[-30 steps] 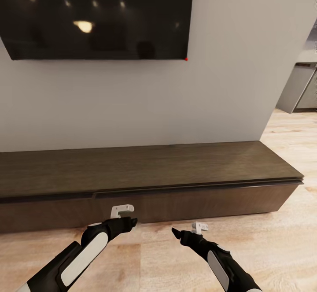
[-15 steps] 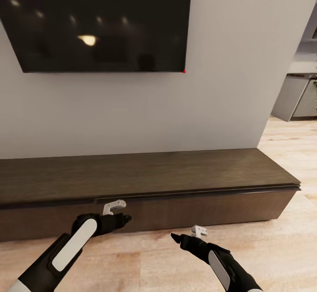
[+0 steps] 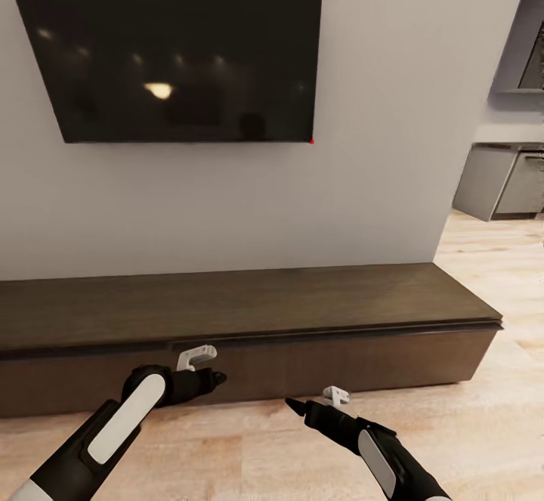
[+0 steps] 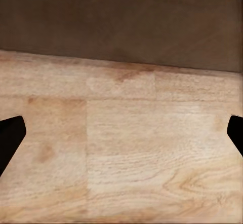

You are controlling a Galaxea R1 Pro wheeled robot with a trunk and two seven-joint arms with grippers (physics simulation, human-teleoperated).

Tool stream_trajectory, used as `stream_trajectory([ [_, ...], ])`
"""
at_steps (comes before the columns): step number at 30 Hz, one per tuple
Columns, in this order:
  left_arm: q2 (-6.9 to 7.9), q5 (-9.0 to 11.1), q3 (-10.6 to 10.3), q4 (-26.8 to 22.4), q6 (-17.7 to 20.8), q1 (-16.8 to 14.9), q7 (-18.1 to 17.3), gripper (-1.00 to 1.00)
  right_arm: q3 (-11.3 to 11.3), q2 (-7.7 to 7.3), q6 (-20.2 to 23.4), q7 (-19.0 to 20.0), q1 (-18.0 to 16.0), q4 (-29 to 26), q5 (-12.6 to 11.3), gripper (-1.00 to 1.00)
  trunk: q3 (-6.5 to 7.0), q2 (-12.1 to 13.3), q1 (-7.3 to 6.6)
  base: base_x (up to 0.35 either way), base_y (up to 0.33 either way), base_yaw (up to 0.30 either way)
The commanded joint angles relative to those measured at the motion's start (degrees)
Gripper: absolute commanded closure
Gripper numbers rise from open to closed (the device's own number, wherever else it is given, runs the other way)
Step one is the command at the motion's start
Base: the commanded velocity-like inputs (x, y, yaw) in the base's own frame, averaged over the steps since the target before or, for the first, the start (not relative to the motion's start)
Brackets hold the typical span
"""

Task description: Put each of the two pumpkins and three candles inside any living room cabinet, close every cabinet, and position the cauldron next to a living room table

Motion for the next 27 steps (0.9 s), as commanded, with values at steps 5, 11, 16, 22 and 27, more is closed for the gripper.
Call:
stream_trajectory([
  [5, 0.06, 0.6, -0.1, -0.1, 0.0, -0.1, 0.6, -1.00, 0.1, -0.02, 0.4, 0.1, 0.0, 0.1, -0.4, -1.00, 1.06, 0.0, -0.17, -0.328, 0.000, 0.000],
  [11, 0.04, 0.6, -0.1, -0.1, 0.0, -0.1, 0.6, -1.00, 0.1, -0.02, 0.3, 0.5, 0.0, 2.3, -0.5, -1.00, 2.39, 0.1, -0.33, -0.249, 0.000, 0.000],
  [16, 0.04, 0.6, -0.1, -0.1, 0.0, -0.1, 0.6, -1.00, 0.1, 0.02, 0.2, 0.4, 0.0, 2.8, -0.5, -1.00, 3.49, 0.2, -0.46, -0.031, 0.000, -0.077],
  [22, 0.08, 0.6, 0.0, -0.1, 0.0, -0.1, 0.6, -1.00, 0.0, 0.04, 0.2, 0.3, 0.0, 2.9, -0.6, -1.00, 4.82, 0.3, -0.61, -0.002, 0.000, -0.045],
  [27, 0.04, 0.7, -0.1, -0.1, 0.0, -0.1, 0.6, -1.00, 0.0, -0.01, 0.2, 0.2, 0.0, 2.9, -0.7, -1.00, 5.93, 0.3, -0.74, 0.000, 0.000, -0.004],
])
